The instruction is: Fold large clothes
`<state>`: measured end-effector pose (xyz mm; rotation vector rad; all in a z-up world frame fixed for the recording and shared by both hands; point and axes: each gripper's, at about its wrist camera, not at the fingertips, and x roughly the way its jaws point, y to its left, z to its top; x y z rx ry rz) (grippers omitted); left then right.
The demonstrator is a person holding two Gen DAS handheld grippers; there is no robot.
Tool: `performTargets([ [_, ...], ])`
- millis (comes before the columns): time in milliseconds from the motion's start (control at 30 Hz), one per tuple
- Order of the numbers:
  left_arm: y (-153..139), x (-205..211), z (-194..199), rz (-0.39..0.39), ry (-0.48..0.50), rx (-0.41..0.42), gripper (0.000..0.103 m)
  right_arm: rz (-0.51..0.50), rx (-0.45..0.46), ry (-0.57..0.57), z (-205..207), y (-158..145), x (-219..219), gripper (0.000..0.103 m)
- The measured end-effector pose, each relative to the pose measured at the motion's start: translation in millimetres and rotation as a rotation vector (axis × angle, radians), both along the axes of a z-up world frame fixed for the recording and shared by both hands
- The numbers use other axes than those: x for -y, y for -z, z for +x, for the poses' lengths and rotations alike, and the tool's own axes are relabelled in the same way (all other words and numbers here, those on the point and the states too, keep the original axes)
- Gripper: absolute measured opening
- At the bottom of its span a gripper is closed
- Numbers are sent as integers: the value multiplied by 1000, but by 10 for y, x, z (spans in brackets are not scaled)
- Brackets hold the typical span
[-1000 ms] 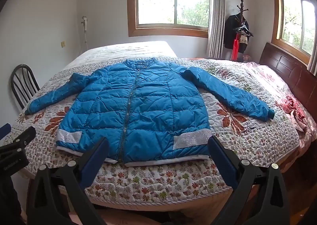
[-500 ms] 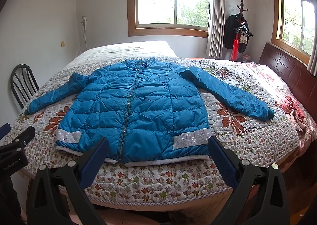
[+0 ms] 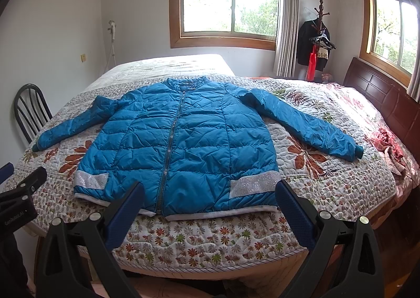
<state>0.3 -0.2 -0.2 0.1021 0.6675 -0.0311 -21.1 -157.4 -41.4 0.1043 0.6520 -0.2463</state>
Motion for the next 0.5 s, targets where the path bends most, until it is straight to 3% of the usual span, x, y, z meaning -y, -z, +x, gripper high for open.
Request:
performTargets([
  [500, 0, 0, 0, 0, -1, 0, 100, -3, 0, -4, 5, 1, 0, 99],
])
